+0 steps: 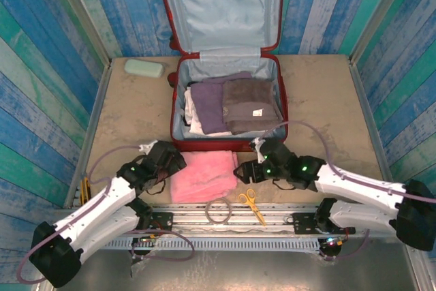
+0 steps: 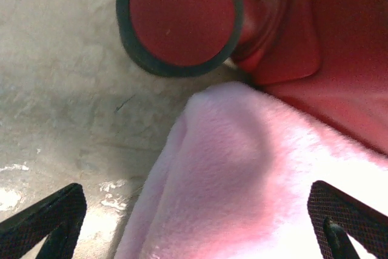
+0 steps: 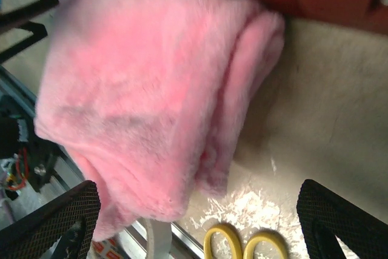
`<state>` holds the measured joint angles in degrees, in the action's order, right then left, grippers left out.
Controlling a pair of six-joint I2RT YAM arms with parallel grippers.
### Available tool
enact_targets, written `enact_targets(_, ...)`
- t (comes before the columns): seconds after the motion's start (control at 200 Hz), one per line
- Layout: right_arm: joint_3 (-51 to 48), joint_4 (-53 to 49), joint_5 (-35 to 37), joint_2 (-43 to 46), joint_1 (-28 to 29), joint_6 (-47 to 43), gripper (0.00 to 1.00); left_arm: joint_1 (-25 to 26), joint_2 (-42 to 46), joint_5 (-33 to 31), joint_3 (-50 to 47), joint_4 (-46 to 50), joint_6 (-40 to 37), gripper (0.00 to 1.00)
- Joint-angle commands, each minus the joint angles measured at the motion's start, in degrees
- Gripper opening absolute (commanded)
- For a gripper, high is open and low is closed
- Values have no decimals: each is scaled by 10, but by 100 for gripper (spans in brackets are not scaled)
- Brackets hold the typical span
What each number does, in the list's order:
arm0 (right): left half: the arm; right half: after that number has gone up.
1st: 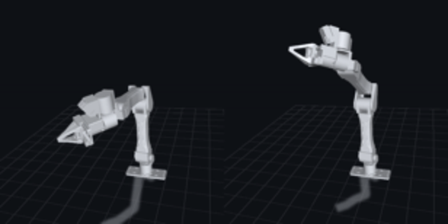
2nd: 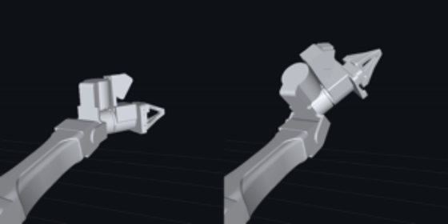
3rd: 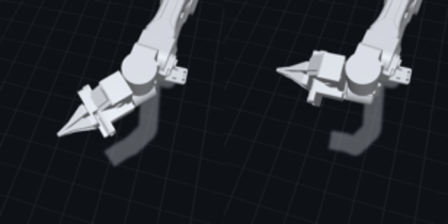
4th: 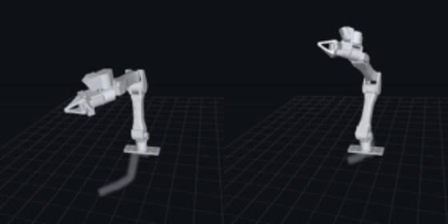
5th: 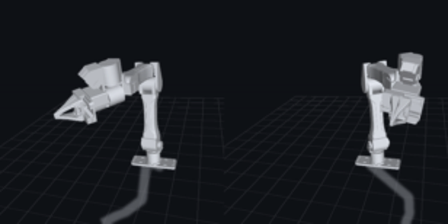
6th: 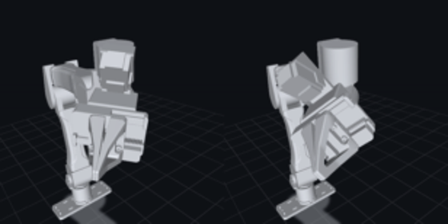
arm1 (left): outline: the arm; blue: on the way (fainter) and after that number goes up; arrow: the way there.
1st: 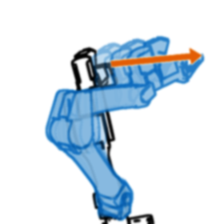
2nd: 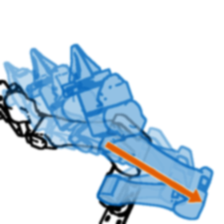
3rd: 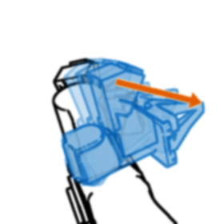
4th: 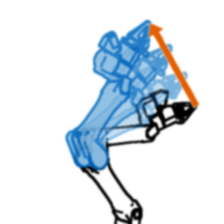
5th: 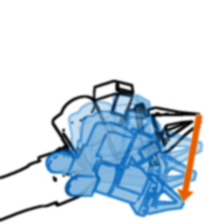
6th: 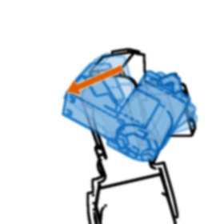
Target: Pack the luggage
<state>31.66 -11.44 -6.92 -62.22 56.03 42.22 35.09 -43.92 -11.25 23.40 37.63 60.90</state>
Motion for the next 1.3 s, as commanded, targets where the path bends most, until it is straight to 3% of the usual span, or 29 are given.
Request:
enact_targets(0.0, -17, 89, 24, -36, 15, 55, 88, 0, -6, 27, -32, -27, 22, 97)
enact_targets(0.165, -28, 173, 3, -109, 17, 70, 89, 0, -14, 86, -86, -108, 42, 97)
enact_targets(0.32, -4, 210, -8, -181, 19, 62, 89, 0, -7, 97, -107, -124, 47, 100)
enact_targets(0.576, 31, 262, -35, -283, 33, 64, 83, 1, -5, 133, -146, -171, 58, 80)
enact_targets(0.696, 56, 246, -31, -300, 45, 44, 71, 1, 7, 142, -155, -183, 61, 69)
enact_targets(0.821, 91, 219, -26, -299, 58, 7, 54, 1, 35, 152, -151, -190, 59, 48)
enact_targets(0.941, 156, 125, 1, -271, 75, -69, 37, 2, 120, 167, -137, -196, 50, 20)
enact_targets(1.087, 241, -1, 47, -216, 80, -160, 16, 2, 243, 144, -64, -153, 22, 1)
enact_targets(1.177, 301, -77, 102, -190, 80, -217, 2, 2, 274, 137, -38, -174, 10, 0)
enact_targets(1.297, 386, -149, 203, -179, 80, -312, 1, 3, 252, 171, -60, -298, 19, 1)
